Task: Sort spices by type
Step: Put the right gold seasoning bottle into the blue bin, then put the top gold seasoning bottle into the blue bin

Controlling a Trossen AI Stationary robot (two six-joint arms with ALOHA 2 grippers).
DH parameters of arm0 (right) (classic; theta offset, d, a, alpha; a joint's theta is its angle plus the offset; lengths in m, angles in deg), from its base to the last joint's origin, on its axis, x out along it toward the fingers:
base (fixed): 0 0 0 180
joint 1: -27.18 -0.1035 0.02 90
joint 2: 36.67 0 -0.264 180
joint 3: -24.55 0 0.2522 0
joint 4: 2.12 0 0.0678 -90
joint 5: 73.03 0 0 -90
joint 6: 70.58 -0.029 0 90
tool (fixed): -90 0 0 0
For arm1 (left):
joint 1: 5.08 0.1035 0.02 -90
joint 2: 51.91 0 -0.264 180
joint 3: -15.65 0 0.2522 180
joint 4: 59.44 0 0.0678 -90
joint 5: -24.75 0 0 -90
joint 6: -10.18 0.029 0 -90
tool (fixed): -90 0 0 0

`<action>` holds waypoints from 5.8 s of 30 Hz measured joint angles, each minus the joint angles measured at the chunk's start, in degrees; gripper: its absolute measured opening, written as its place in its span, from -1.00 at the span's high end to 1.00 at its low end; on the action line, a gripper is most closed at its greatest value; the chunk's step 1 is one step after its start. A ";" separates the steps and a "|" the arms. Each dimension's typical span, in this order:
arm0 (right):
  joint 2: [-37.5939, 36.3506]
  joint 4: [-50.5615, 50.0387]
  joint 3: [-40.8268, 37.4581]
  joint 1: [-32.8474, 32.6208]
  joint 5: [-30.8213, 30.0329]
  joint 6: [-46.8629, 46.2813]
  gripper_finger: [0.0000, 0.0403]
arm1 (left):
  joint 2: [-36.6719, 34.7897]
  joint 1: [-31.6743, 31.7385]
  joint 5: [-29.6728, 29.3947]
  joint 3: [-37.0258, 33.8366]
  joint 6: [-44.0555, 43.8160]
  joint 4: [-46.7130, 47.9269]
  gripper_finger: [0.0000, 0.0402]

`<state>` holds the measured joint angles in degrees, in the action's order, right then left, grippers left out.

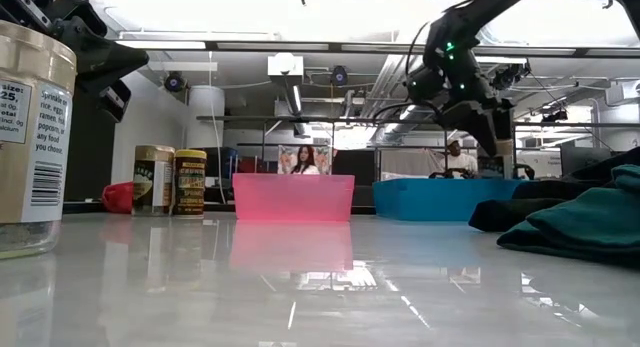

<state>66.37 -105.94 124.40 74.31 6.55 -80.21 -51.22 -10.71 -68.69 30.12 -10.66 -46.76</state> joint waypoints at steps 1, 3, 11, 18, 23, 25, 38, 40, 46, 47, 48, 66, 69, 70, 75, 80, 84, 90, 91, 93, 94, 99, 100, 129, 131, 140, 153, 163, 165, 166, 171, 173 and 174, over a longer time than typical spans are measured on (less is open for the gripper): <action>0.00 0.07 0.00 0.49 0.68 0.80 -0.35 | 0.02 0.01 0.00 0.00 -0.01 0.01 1.00; -0.02 0.15 -0.23 1.50 3.10 2.02 -0.35 | 0.00 0.02 0.00 0.00 0.00 0.02 1.00; -0.13 2.91 -8.37 3.17 4.75 4.47 -0.35 | 0.00 0.00 0.00 0.00 0.00 0.00 1.00; -0.34 2.67 -9.92 2.75 4.48 7.13 -0.35 | 0.00 0.00 0.00 0.00 0.00 0.00 1.00; -0.79 4.20 -8.88 2.65 4.98 8.47 -0.35 | 0.00 0.00 0.00 0.00 0.00 0.02 1.00; -0.79 3.44 -8.92 2.82 4.96 8.59 -0.35 | 0.00 0.01 0.00 0.00 -0.01 0.01 1.00; -0.74 0.09 -7.31 3.11 4.83 15.02 -0.82 | 0.00 0.01 0.00 0.00 -0.01 0.02 1.00; -0.76 0.18 -5.80 3.11 4.71 15.96 -0.80 | 0.01 0.00 0.00 0.00 0.00 0.01 1.00; -1.40 0.09 1.71 3.11 4.68 15.70 -0.79 | 0.00 0.00 0.00 0.00 -0.02 0.02 1.00; -1.46 0.09 3.64 3.11 4.73 15.67 -0.79 | 0.00 0.00 0.00 0.00 0.00 0.02 1.00; -1.49 0.11 5.82 3.11 4.99 15.31 -0.79 | 0.00 0.01 0.00 0.00 0.00 0.01 1.00; -1.62 33.73 30.86 -10.47 41.89 -9.94 -0.80 | 0.06 0.01 -0.36 0.00 -0.24 -1.41 1.00; -1.62 36.08 30.84 -14.70 41.94 -9.93 -0.80 | 0.02 0.02 -0.71 0.00 -7.08 -7.74 1.00; -1.60 36.54 30.84 -15.84 41.92 -10.08 -0.80 | 0.02 0.02 -0.82 0.00 -9.76 -10.09 1.00; -1.57 36.67 30.84 -19.31 40.88 -12.81 -0.80 | 0.24 0.21 -12.25 0.31 -14.48 -22.83 0.99; -1.57 36.76 30.84 -20.61 40.77 -12.08 -0.80 | 6.47 3.90 -14.69 11.77 -15.31 -10.36 0.72; -1.57 37.78 30.82 -19.88 40.50 -10.88 -0.80 | 17.65 7.97 -11.88 28.59 -8.53 13.75 0.31; -1.57 37.38 30.82 -17.87 40.90 -8.67 -0.80 | 36.58 15.84 -15.14 50.83 -4.46 51.11 -0.26; -1.57 36.96 30.82 -17.69 40.91 -7.96 -0.80 | 39.47 17.31 -15.21 52.83 -5.70 55.59 -0.34; -1.57 35.85 30.82 -17.42 41.10 -6.06 -0.80 | 45.08 20.25 -14.70 55.51 -7.56 61.64 -0.45; -1.57 35.16 30.80 -17.42 41.09 -5.11 -0.80 | 47.72 21.71 -13.85 56.37 -8.40 63.81 -0.49; -1.57 31.80 30.80 -17.13 41.15 -0.98 -0.80 | 60.05 28.74 -13.35 59.39 -8.87 68.40 -0.56; -1.57 31.10 30.80 -17.13 41.17 -0.49 -0.80 | 62.13 30.15 -13.18 59.93 -8.52 68.85 -0.56; -1.57 24.98 30.80 -17.13 41.31 6.93 -0.80 | 78.49 47.36 0.46 62.40 -0.04 67.54 -0.57; -1.57 25.01 30.80 -17.13 41.31 6.92 -0.80 | 78.47 47.35 0.46 61.59 0.13 67.56 -0.57; -1.57 25.78 30.80 -17.13 41.27 5.78 -0.80 | 78.49 47.34 0.25 58.11 -0.07 64.05 -0.57; -1.57 26.07 30.80 -17.16 41.25 5.13 -0.80 | 78.21 47.34 0.29 55.32 0.50 64.43 -0.35; -1.57 26.05 30.80 -17.29 41.27 4.94 -0.80 | 77.94 47.34 0.37 55.36 2.56 65.20 -0.10; -1.57 26.05 30.80 -17.54 41.37 4.96 -0.80 | 77.47 47.34 0.28 55.36 3.58 67.13 -0.10; -1.57 26.07 30.80 -17.66 41.78 5.03 -0.80 | 77.11 47.34 0.32 55.36 4.03 68.40 -0.10; -1.55 26.76 30.77 -18.42 47.30 5.59 -0.80 | 73.77 47.23 0.99 57.05 4.94 74.00 -0.10; -1.59 27.02 30.77 -18.53 49.75 5.57 -0.80 | 71.86 47.23 2.66 58.68 4.98 75.44 -0.10; -1.74 26.87 30.77 -18.60 50.75 5.59 -0.80 | 70.73 47.23 3.88 59.56 4.99 75.52 -0.10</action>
<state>64.64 -79.07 155.17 55.71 57.31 -74.62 19.50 36.53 -64.81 89.69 -5.67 28.76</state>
